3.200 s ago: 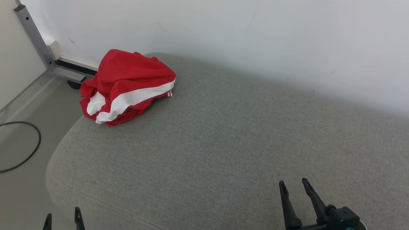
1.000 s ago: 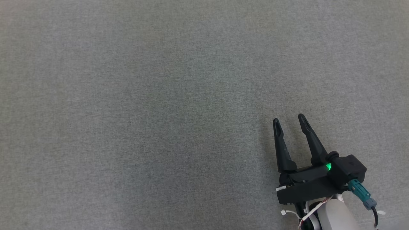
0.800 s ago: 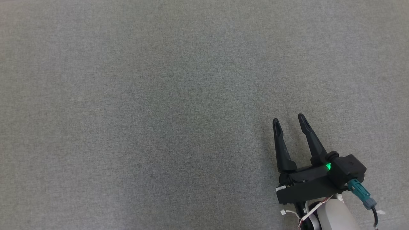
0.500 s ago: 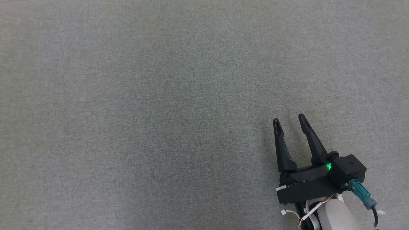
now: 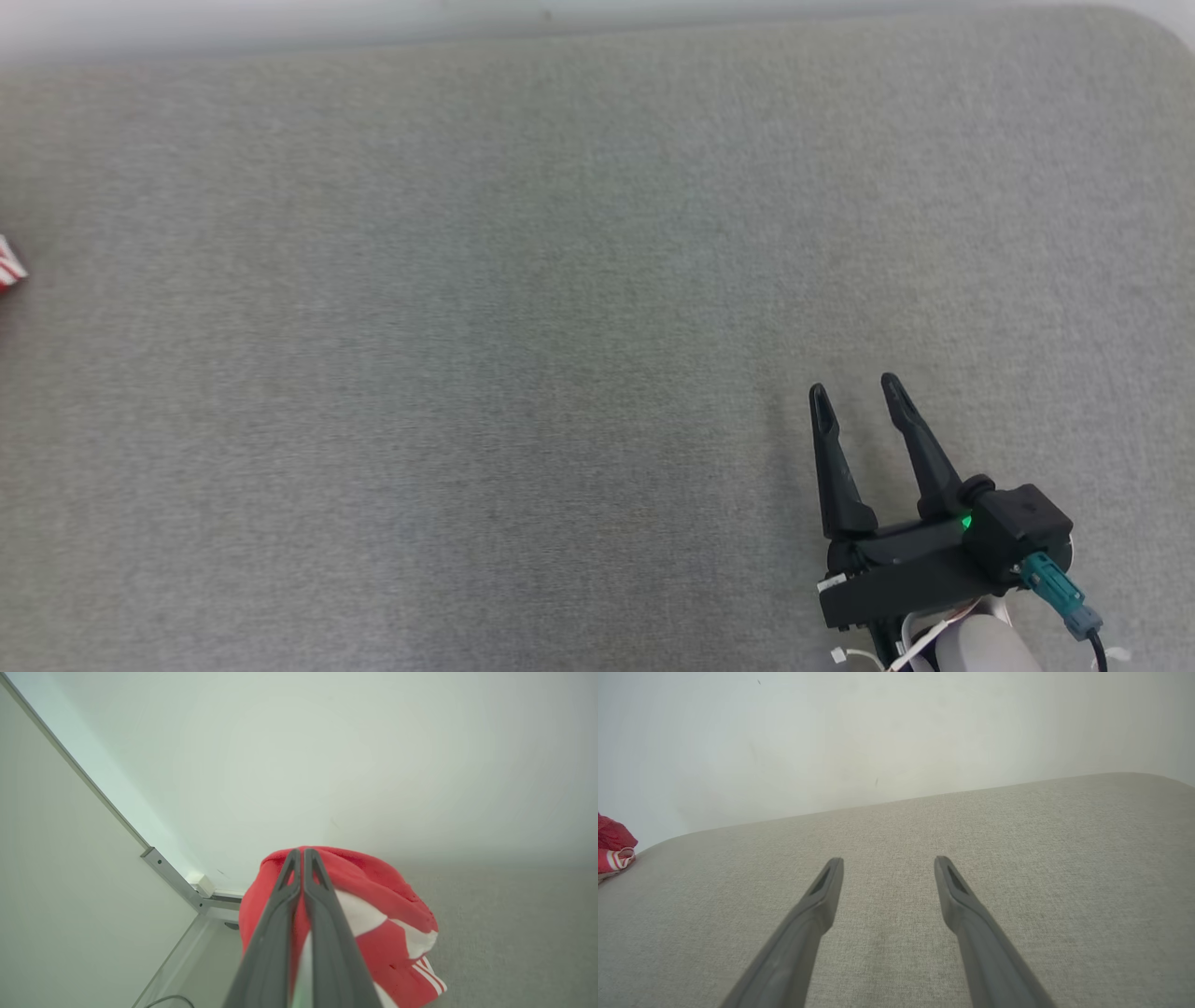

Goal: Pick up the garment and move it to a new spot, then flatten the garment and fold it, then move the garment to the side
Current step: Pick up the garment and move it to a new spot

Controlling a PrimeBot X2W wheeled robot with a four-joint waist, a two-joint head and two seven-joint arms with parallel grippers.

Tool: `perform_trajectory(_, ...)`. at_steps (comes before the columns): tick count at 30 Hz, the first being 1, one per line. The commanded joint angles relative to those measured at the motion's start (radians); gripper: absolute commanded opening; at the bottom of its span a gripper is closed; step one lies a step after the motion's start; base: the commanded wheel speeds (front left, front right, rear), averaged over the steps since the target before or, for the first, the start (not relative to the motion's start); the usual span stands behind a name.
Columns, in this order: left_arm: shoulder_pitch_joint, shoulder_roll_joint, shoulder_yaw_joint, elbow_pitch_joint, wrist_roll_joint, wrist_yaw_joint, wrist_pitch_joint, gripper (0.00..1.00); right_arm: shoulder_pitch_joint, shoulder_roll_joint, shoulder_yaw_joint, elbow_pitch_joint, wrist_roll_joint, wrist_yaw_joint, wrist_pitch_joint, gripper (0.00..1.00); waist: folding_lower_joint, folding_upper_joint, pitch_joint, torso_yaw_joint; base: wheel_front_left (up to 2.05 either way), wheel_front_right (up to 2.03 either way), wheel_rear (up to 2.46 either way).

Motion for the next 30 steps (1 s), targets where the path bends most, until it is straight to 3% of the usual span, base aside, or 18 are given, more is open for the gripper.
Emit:
perform_trajectory(1, -0.016, -0.004, 0.002, -0.009, 0.001, -0.004, -0.018, 0.0, 0.008, 0.001, 0.0, 0.003, 0.002, -0.002, -0.001, 1.0, 0.0001, 0.0, -0.038, 0.035, 0.0, 0.0, 0.0)
perform_trajectory(6, -0.085, -0.024, -0.026, -0.086, 0.004, -0.006, -0.115, 0.0, 0.029, 0.001, 0.002, 0.012, 0.011, -0.002, -0.001, 1.0, 0.0001, 0.0, -0.076, 0.047, 0.0, 0.0, 0.0)
perform_trajectory(13, -0.158, -0.092, -0.097, -0.248, -0.011, -0.005, -0.141, 0.0, 0.049, 0.001, -0.008, 0.017, 0.03, -0.002, -0.001, 1.0, 0.0001, 0.0, -0.111, 0.014, 0.0, 0.0, 0.0)
perform_trajectory(22, -0.144, -0.166, -0.176, -0.489, -0.075, -0.004, -0.084, 0.0, 0.066, 0.001, -0.005, 0.024, 0.05, -0.002, -0.001, 1.0, 0.0001, 0.0, -0.131, -0.123, 0.0, 0.0, 0.0)
perform_trajectory(30, -0.119, -0.275, -0.226, -0.645, -0.119, 0.017, -0.025, 0.0, 0.07, 0.001, -0.017, 0.025, 0.059, -0.002, -0.001, 1.0, 0.0001, 0.0, -0.123, -0.235, 0.0, 0.0, 0.0)
